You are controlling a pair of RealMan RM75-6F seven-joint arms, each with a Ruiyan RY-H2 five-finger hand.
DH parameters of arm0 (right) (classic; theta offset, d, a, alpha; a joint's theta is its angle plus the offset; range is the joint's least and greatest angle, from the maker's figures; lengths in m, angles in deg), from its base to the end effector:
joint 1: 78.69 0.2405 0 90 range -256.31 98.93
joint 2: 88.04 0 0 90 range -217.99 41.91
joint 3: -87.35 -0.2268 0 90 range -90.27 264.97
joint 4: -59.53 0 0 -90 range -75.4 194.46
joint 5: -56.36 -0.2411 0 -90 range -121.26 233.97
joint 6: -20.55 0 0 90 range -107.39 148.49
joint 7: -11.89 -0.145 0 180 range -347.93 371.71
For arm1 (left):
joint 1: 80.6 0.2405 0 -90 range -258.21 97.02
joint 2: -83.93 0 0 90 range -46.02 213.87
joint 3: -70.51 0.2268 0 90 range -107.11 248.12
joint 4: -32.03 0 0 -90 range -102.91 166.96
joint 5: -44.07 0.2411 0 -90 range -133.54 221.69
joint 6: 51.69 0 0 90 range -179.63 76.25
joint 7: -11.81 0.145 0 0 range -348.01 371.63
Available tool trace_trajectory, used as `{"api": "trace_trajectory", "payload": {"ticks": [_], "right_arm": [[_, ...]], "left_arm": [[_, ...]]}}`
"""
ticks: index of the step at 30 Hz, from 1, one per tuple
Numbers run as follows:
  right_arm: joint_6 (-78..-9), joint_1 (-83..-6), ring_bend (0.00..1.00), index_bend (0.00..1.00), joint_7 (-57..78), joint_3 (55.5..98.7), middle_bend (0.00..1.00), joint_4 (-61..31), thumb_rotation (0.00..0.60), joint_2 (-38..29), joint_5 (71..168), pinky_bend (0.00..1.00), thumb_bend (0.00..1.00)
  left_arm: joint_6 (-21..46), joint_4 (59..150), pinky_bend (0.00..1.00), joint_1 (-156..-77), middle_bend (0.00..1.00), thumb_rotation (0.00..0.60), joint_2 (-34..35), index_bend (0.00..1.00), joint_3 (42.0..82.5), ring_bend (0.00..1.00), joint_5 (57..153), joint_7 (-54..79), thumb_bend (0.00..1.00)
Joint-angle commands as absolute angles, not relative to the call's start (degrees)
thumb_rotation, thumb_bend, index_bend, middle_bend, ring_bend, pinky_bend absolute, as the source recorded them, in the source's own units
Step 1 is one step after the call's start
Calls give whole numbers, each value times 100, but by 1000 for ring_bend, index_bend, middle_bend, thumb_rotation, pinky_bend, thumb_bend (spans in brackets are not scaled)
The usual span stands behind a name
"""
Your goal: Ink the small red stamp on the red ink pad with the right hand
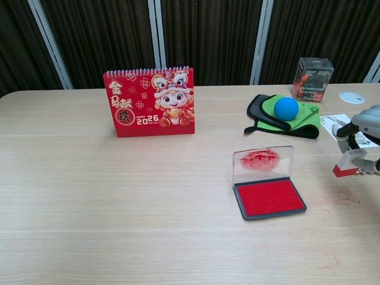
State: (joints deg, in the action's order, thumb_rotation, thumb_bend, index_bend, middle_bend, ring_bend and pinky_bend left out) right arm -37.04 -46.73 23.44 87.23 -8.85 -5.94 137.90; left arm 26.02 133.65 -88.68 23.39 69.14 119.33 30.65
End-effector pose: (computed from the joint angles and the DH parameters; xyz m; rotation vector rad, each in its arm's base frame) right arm -0.2727 -0.3136 0.0034 1.9254 -0.6689 0.6060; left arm -0.2902 0.1862 0.1071 -1.4598 -0.8956 -0.5915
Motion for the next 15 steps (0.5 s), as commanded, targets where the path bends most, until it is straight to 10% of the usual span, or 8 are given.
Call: {"api": "trace_trajectory", "payload": {"ticks": [1,15], "right_arm": [[-3676,-4726,788,548,2109,8781,535,-627,600,-451,13842,1000,514],[-3660,-4765,788,533,1653,8877,535,-247,600,-236,14077,1000,479]], "left_arm": [[2597,13363,0,-8873,0,600,2331,0,6911,0,11916,3084,0],[2569,13348,0,-8886,0,600,2328,0,6893,0,11845,3084,0]]}}
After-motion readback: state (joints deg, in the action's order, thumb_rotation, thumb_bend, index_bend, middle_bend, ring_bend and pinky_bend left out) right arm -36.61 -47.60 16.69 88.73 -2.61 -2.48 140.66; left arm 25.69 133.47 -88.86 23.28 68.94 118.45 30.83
